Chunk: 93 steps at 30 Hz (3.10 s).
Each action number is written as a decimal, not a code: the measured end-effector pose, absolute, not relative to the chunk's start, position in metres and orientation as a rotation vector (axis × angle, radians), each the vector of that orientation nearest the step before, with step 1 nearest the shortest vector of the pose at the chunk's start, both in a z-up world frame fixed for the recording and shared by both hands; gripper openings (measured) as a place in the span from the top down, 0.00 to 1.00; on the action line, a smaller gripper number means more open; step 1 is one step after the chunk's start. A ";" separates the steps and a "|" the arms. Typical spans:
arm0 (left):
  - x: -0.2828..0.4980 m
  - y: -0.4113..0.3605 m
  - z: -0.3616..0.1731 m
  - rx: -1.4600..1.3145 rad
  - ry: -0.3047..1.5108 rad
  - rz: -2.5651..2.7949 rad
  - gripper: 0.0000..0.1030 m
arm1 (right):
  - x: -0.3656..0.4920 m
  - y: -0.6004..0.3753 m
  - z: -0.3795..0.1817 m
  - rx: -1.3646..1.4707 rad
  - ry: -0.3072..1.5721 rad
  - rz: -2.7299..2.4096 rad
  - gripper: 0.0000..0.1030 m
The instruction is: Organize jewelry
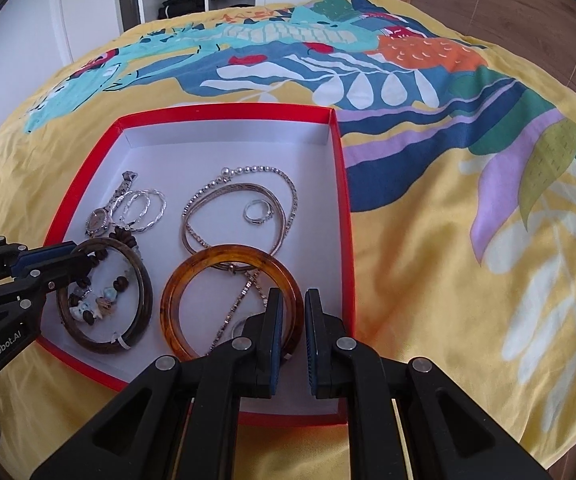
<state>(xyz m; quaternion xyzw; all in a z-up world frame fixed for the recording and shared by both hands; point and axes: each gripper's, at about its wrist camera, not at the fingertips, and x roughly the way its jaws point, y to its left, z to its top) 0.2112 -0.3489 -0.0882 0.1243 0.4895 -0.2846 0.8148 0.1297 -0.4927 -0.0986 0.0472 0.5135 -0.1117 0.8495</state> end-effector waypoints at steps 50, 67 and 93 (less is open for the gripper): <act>0.041 -0.084 0.047 0.021 0.769 -0.073 0.59 | 0.003 -0.315 0.037 0.118 0.845 -0.037 0.00; 0.020 -0.071 0.047 0.017 0.758 -0.065 0.58 | -0.022 -0.315 0.033 0.082 0.850 -0.063 0.00; 0.017 -0.064 0.042 0.025 0.751 -0.030 0.58 | -0.025 -0.310 0.029 0.064 0.864 -0.055 0.00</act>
